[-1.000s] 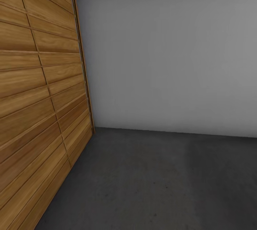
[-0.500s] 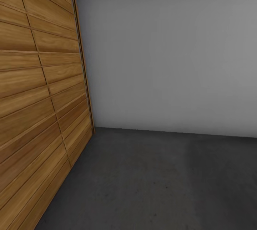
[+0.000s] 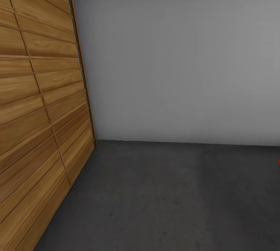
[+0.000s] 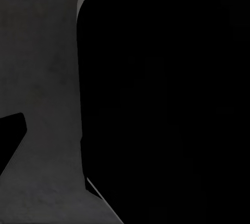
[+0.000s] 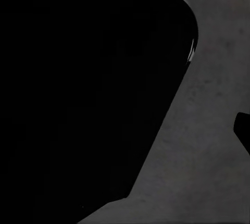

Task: Move the two storage containers from the living room to the garage. In the garage, place one container on the floor and stack the other container on top of it (either order is fine).

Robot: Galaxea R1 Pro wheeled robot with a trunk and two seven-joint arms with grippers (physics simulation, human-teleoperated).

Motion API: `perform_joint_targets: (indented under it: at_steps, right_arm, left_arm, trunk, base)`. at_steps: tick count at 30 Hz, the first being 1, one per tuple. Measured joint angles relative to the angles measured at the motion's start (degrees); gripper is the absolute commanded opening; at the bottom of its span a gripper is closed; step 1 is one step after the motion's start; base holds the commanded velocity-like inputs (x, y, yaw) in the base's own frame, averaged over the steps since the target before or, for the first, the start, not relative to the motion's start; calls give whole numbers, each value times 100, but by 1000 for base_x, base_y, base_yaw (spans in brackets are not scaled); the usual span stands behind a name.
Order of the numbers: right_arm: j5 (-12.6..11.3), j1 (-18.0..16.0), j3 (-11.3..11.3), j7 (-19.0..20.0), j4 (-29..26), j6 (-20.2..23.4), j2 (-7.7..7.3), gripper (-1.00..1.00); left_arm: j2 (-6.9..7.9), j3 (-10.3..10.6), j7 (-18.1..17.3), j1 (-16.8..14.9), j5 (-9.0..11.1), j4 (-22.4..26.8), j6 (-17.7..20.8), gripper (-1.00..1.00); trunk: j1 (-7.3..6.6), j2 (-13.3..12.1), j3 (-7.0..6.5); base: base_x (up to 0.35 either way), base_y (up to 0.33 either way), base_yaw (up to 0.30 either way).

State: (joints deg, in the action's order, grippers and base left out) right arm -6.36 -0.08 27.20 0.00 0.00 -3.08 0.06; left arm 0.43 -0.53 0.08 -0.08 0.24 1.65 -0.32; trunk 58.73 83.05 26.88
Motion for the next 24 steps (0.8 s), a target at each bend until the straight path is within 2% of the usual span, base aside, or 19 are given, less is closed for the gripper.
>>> perform_joint_targets:
  at_steps: [24]
  right_arm:
    - [2,0,-2,39,0,0,2,100]
  left_arm:
    - [0,4,0,0,0,1,0,100]
  trunk:
    - [0,0,0]
  base:
    - [0,0,-292]
